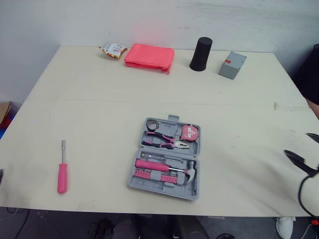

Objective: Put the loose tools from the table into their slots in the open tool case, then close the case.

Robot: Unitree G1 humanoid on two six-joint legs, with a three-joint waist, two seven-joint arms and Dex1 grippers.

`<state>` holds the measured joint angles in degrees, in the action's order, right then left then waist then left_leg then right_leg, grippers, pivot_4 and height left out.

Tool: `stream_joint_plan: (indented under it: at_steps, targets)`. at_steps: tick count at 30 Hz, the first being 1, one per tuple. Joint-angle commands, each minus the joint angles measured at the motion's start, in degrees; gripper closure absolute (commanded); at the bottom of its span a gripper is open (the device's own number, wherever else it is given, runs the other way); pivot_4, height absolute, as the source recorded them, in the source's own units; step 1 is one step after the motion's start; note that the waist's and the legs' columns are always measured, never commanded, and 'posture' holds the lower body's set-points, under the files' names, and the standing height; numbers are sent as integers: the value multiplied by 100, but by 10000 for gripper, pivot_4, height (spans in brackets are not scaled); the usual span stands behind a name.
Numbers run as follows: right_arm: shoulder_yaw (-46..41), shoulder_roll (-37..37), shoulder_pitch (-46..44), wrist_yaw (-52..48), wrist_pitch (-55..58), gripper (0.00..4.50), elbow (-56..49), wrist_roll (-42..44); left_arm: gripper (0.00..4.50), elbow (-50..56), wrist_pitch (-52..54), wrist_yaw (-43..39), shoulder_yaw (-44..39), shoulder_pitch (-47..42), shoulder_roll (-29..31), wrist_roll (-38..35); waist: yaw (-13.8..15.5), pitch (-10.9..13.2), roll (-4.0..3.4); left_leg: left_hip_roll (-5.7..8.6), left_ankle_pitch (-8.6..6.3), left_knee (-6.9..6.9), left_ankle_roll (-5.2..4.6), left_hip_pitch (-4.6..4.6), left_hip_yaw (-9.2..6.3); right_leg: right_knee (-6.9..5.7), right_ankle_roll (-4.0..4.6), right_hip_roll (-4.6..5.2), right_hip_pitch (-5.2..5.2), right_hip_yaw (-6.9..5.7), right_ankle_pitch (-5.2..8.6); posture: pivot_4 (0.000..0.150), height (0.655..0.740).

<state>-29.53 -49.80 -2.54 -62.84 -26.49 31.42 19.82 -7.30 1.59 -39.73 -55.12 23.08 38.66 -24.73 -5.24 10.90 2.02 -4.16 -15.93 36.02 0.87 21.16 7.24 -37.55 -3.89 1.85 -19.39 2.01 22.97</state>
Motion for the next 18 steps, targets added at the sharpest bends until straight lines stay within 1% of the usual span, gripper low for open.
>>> stream_joint_plan:
  at_steps: [1, 3, 5, 7, 9, 12, 15, 18]
  targets:
    - [245, 492, -201, -16, 384, 474, -1255, 774, 0, 1166, 297, 256, 37, 230, -162, -159, 9, 0, 1, -1, 3, 3, 3, 0, -2, -5, 0, -4, 0, 0, -1, 1500, 7400]
    - [650, 772, -225, -122, 1015, 474, -2167, 1193, 0, 2020, 914, 732, 75, 388, -399, -224, 28, 2, -6, -4, 7, 3, 5, 1, -5, -9, 1, -13, -1, 2, -2, 1500, 7400]
    - [1127, 981, -74, -371, 1357, 474, -3007, 1473, 0, 2909, 1780, 1308, 124, 567, -675, -487, 49, 5, -12, -4, 8, 2, 4, 5, -6, -9, 0, -12, -5, 3, -2, 1500, 7400]
    - [1456, 1125, 74, -588, 1502, 474, -3575, 1659, 0, 3850, 2439, 1652, 319, 828, -916, -746, 66, 3, -6, -6, 6, 1, 5, 9, -12, -5, -3, -16, -5, 2, 0, 1500, 7400]
    - [1687, 1249, 59, -724, 1541, 474, -3928, 1744, 0, 4517, 3181, 2165, 435, 919, -1094, -971, 108, 2, -4, -6, -2, 2, 8, 17, -20, 8, -8, -18, -1, -1, 3, 1500, 7400]
    - [1920, 1320, -112, -981, 1533, 474, -4157, 1796, 0, 5036, 4606, 3168, 414, 722, -1189, -1485, 147, 3, -4, -3, -6, 14, 1, 22, -22, 11, -9, -18, 1, 0, 3, 1500, 7400]
    - [2071, 1429, -453, -1089, 1590, 474, -4274, 1917, 0, 5401, 5567, 3805, 663, 391, -1104, -1609, 182, 3, -3, -1, -1, 19, -2, 9, -23, 4, -9, -19, 10, 1, 1, 1500, 7400]
    - [2177, 1554, -840, -1108, 1627, 474, -4332, 1949, 0, 5484, 6300, 4349, 1173, -202, -1093, -1498, 192, 4, -5, 1, 12, 20, -1, -1, -27, 1, -1, -21, 19, 1, -7, 1500, 7400]
